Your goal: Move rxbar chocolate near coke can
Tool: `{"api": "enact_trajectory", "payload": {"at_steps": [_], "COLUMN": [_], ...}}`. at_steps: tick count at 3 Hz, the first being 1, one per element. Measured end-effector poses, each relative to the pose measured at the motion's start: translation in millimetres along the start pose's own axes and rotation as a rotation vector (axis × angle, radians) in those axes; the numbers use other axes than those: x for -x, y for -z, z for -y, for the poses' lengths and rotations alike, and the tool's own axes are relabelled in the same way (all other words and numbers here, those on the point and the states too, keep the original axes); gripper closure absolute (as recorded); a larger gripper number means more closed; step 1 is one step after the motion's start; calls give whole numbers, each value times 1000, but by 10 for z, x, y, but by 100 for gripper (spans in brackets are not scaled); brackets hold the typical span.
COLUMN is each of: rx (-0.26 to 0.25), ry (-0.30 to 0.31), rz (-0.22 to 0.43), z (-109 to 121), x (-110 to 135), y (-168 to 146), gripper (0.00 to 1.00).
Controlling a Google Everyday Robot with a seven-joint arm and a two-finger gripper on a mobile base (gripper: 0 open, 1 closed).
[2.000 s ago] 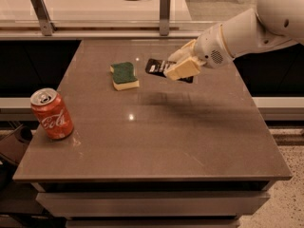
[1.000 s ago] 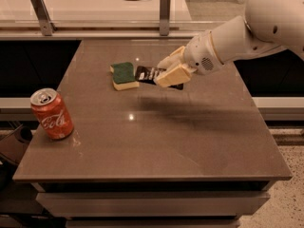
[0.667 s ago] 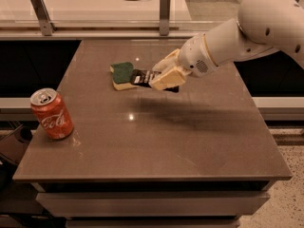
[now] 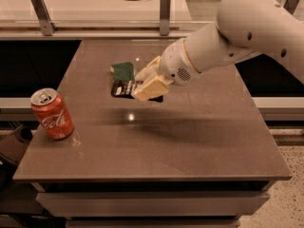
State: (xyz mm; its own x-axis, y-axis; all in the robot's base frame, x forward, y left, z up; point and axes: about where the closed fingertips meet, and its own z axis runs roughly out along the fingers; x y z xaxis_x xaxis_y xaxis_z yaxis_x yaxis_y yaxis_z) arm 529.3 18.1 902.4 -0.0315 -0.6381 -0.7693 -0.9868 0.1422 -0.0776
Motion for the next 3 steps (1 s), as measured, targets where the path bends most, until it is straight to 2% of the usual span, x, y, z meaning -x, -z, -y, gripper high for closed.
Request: {"api": "enact_trajectory", "payload": {"at_steps": [2, 3], "rx": [96, 151], "ry": [59, 68], "rz": [-22, -1], "z": [-499, -645], "x": [308, 407], "y": [-378, -565], "gripper": [100, 100]}}
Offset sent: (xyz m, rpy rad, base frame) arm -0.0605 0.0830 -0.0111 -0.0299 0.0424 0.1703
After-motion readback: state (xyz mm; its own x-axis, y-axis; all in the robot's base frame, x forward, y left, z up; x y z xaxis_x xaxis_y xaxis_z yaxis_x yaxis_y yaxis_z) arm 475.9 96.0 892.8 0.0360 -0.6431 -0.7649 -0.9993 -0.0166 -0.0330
